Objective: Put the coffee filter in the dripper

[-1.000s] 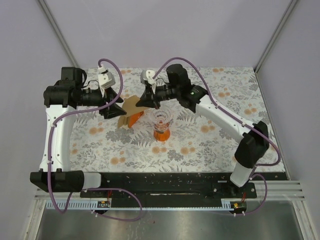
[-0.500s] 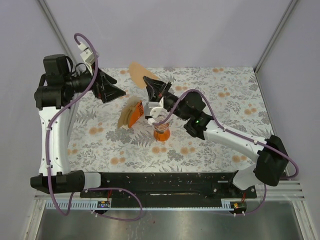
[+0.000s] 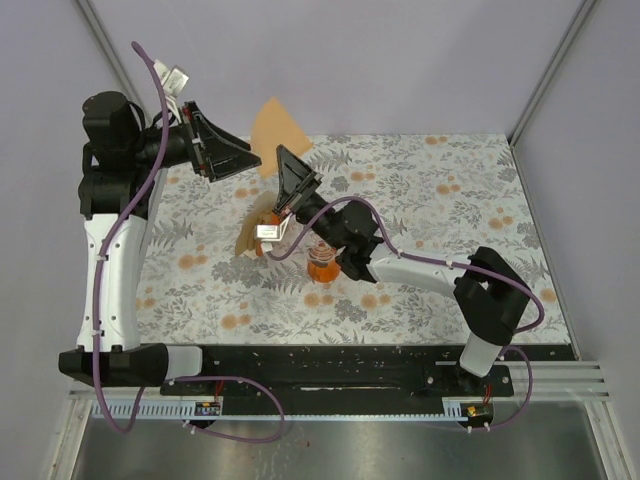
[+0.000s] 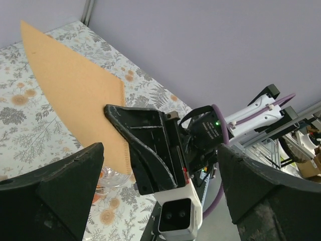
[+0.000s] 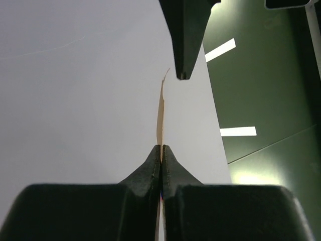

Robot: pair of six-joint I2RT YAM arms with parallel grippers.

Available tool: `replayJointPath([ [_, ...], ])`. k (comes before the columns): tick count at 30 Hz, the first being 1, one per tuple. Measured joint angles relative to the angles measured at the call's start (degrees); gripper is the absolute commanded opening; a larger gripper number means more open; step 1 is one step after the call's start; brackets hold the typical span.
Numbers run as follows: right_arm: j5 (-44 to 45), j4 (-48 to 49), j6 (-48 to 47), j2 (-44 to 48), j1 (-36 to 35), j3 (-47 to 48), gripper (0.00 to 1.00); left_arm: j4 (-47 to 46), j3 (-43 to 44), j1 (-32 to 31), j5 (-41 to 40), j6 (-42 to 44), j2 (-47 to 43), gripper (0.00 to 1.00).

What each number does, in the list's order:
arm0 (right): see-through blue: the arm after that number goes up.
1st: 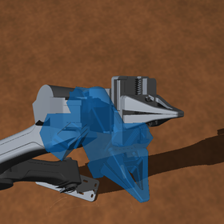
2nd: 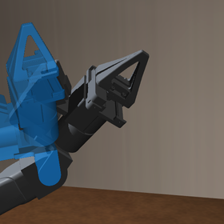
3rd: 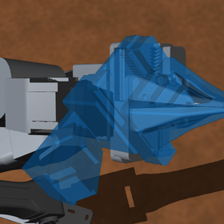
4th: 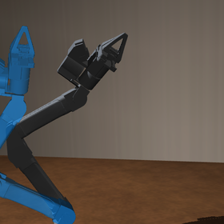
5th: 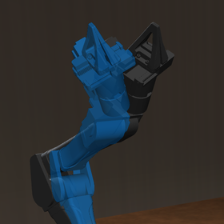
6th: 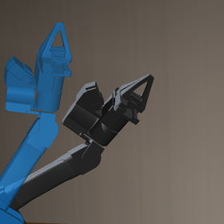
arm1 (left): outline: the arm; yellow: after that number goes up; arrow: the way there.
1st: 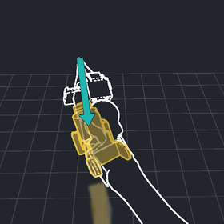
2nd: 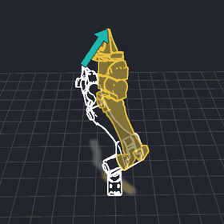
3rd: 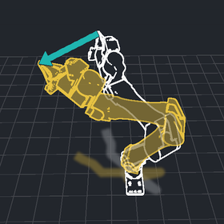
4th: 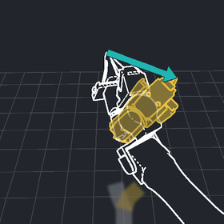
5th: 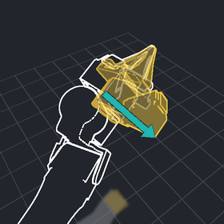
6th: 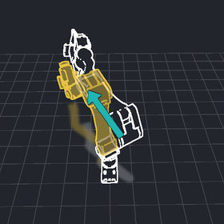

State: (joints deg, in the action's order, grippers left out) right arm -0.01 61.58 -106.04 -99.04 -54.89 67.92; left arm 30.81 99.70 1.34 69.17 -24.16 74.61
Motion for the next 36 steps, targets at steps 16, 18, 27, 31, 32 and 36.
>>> replayJointPath([
  [16, 1.66, 1.79, -4.72, -0.28, -2.64, 0.0, 0.0, -2.01, -3.54, 0.28, -6.99, 0.17, 0.9, 0.99],
  [18, 2.25, 1.79, -4.72, -0.28, -2.64, 0.0, 0.0, -2.54, -3.67, 1.31, -6.88, 0.0, 0.87, 0.99],
  [27, 2.45, 1.79, -4.72, -0.26, -2.67, 0.02, 0.0, -6.47, -6.62, -0.09, -5.29, -3.13, 0.87, 0.58],
  [31, 2.43, 1.79, -4.72, -0.26, -2.78, 0.22, 0.0, -9.73, -8.35, -0.63, -4.37, -5.11, 0.85, 0.23],
  [32, 2.43, 1.79, -4.7, -0.26, -2.84, 0.26, 0.0, -10.34, -8.92, -0.63, -4.2, -5.73, 0.87, 0.14],
  [36, 2.47, 1.68, -4.44, -0.26, -3.13, 0.31, 0.0, -12.07, -10.29, -0.61, -3.52, -7.67, 0.96, 0.0],
])
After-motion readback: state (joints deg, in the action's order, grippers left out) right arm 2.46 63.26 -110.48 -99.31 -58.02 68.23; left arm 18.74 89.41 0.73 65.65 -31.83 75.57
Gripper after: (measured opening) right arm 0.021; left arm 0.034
